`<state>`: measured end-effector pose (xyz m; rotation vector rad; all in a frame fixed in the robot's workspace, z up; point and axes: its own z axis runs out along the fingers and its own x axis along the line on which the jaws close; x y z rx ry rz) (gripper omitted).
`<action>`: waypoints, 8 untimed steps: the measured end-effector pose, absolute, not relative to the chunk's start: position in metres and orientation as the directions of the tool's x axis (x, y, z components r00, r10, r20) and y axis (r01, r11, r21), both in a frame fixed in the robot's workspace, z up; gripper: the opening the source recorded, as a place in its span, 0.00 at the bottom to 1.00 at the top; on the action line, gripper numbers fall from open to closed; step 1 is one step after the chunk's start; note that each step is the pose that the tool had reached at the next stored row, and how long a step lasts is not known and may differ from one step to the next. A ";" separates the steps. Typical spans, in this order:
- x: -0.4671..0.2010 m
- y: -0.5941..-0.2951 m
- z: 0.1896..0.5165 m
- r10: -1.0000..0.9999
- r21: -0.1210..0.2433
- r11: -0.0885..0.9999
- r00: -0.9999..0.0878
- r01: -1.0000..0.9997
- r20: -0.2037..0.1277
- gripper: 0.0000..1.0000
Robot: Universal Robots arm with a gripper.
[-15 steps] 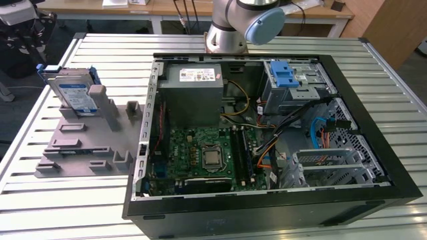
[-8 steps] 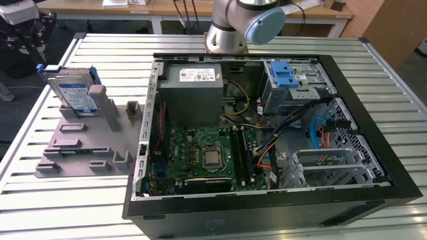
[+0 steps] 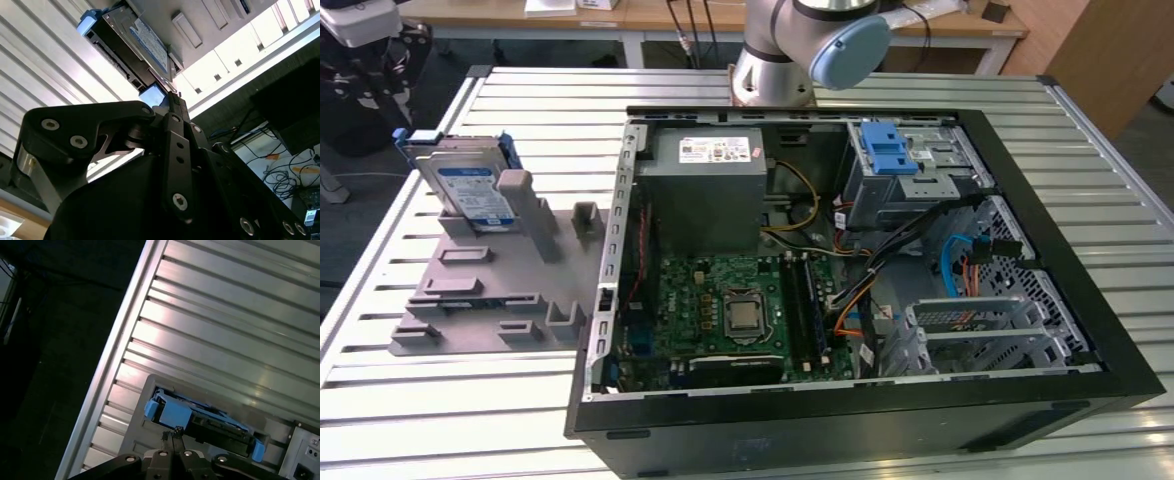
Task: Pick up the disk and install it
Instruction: 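Pick up the disk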
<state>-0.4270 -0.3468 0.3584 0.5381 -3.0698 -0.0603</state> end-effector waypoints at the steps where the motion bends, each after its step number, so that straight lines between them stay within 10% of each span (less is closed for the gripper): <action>1: -0.427 -0.347 0.358 -0.346 0.042 0.938 -0.938 -0.345 0.017 0.11; 8: -0.427 -0.347 0.358 -0.386 0.042 0.922 -0.922 -0.385 0.017 0.11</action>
